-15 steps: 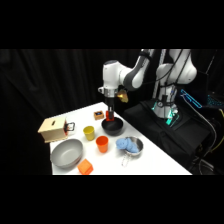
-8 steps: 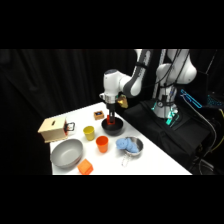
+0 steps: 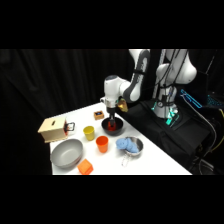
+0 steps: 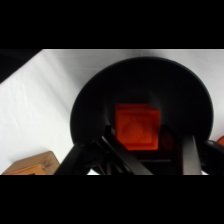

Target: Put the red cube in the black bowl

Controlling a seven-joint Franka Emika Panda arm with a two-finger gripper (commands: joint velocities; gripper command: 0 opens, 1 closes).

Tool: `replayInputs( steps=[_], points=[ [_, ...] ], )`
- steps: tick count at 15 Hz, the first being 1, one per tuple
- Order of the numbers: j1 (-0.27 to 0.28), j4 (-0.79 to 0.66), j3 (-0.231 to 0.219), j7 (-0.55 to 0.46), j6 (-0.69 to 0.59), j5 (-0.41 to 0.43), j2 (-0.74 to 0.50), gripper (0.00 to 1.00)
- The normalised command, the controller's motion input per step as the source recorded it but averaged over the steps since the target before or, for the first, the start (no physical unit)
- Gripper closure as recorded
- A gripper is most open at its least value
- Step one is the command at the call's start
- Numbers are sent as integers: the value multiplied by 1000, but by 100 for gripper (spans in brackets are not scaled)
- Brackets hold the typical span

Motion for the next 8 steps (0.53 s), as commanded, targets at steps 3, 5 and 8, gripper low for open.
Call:
replayInputs(
  steps=[3, 5, 8],
  points=[
    [39, 77, 2, -257, -83, 200, -66, 0],
    [66, 63, -25, -197, -251, 127, -186, 0],
    [121, 98, -106, -81, -390, -44, -277, 0]
  ],
)
